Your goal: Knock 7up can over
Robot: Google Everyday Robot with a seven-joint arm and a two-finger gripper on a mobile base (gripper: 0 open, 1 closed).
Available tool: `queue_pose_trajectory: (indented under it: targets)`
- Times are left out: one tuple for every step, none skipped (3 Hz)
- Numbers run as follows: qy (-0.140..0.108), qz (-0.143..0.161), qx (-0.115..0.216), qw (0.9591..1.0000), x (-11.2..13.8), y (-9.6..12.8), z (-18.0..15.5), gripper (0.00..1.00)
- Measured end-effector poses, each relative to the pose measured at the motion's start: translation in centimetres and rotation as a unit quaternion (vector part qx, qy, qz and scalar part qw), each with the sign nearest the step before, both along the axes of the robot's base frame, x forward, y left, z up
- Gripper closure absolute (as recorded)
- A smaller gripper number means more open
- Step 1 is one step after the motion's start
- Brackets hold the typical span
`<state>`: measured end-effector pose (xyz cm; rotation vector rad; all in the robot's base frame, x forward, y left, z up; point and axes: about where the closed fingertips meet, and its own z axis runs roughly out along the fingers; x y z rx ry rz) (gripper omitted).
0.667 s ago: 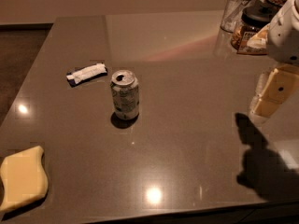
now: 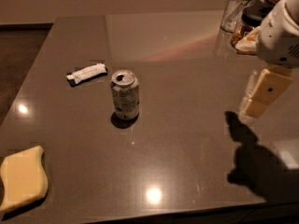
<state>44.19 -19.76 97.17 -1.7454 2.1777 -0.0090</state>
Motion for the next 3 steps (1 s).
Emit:
queue_pose_trajectory:
  targets:
    - [0.02,0.05,0.083,0.9951,0.8,5.4,-1.0,0.0]
    - [0.034,0.073,0.139,0.987,1.0,9.3,-1.0,0.0]
    - [0.033,0.089,0.19,0.9773,1.2,14.3,-1.1,0.0]
